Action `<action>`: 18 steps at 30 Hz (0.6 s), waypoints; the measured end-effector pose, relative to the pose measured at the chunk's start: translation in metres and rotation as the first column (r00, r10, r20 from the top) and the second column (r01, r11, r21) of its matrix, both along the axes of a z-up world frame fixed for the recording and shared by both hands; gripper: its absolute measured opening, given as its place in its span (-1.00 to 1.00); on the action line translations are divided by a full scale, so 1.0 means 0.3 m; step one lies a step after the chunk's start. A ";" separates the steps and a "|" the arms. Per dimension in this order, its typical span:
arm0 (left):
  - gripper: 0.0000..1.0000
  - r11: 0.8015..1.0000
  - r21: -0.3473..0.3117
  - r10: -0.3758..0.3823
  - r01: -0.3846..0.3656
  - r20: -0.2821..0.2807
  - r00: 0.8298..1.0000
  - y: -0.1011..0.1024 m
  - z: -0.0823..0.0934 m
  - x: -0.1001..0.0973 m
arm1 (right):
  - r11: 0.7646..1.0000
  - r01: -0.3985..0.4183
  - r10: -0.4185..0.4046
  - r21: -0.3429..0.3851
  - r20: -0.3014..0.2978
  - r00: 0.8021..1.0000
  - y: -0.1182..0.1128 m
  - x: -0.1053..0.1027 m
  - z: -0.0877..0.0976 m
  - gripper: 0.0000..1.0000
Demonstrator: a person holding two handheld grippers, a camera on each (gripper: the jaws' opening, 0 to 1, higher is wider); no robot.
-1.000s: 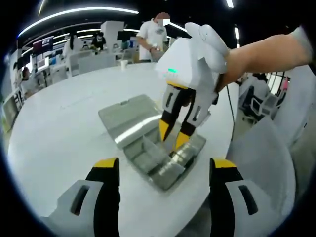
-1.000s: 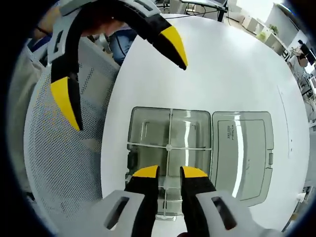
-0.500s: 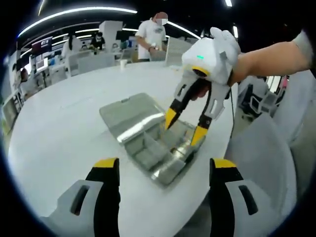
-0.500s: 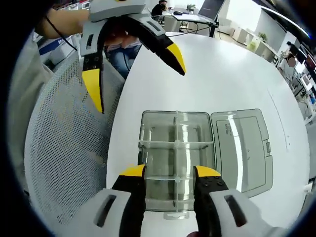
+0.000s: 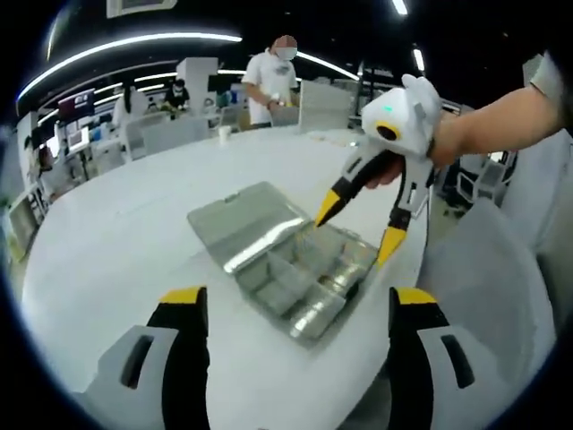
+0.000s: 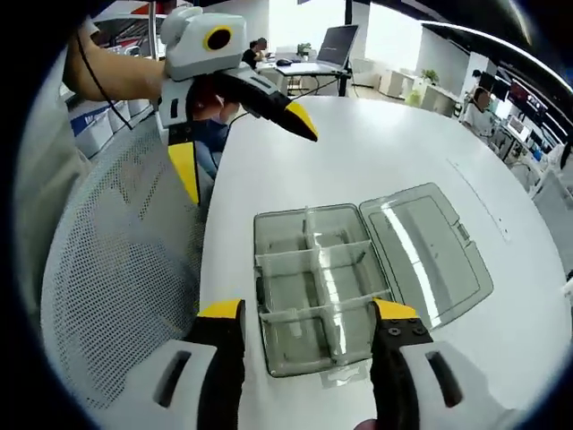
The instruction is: Insert the divider into the dual guide fixture by aligning both edges with the guide slots and pushing it downward to the bottom, including one-sided entry, uneven engagement, binding, and posture correction.
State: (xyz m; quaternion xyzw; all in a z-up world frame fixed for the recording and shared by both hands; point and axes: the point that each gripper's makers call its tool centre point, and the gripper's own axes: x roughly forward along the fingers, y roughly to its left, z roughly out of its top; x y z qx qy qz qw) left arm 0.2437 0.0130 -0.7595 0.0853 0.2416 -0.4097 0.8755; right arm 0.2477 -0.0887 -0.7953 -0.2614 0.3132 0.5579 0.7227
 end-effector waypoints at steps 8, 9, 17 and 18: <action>0.98 1.000 0.015 0.020 -0.020 0.030 0.999 0.006 0.012 -0.016 | 0.984 0.141 -0.142 0.109 0.003 0.990 -0.053 -0.031 0.028 0.50; 0.98 1.000 0.009 0.025 -0.025 0.027 0.999 0.005 0.015 -0.017 | 0.980 0.160 -0.162 0.116 0.008 0.987 -0.063 -0.031 0.033 0.56; 0.98 0.996 -0.001 0.086 -0.086 0.043 0.995 0.017 0.051 -0.039 | 0.923 0.334 -0.338 0.191 -0.010 0.941 -0.131 -0.075 0.098 0.79; 0.98 0.995 -0.011 0.102 -0.101 0.042 0.994 0.022 0.059 -0.044 | 0.913 0.356 -0.361 0.199 -0.010 0.932 -0.142 -0.081 0.109 0.81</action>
